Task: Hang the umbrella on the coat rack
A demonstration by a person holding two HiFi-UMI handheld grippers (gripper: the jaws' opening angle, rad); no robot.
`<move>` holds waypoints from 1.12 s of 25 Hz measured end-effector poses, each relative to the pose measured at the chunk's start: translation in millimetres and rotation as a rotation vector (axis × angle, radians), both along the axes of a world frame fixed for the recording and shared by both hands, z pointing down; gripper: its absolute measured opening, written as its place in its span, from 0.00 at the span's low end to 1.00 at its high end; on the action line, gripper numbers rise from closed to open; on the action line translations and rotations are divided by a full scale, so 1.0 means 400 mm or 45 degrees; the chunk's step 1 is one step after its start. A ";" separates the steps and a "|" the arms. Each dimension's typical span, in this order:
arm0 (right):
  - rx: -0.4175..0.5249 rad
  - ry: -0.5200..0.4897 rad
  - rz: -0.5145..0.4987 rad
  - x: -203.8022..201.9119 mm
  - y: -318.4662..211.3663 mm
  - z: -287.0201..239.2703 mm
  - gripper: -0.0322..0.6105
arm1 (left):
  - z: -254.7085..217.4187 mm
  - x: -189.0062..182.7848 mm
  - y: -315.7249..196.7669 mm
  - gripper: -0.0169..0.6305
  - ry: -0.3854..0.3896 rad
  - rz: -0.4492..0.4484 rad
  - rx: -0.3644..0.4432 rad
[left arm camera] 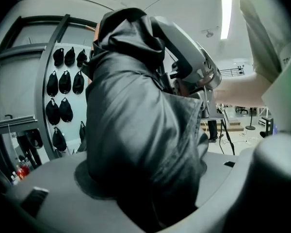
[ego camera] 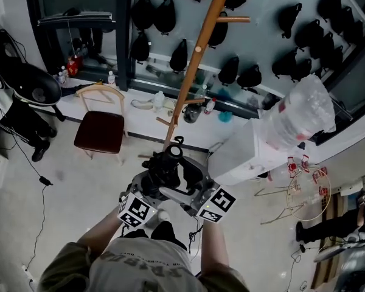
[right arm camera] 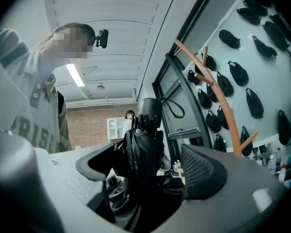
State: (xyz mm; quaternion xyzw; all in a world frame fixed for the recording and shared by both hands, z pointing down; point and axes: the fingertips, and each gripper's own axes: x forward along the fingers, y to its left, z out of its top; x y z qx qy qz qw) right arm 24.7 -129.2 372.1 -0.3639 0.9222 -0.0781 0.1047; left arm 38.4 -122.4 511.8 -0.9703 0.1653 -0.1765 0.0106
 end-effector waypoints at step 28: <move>0.016 0.061 -0.349 0.203 -0.073 0.133 0.37 | 0.143 0.190 -0.033 0.73 -0.067 -0.437 -0.153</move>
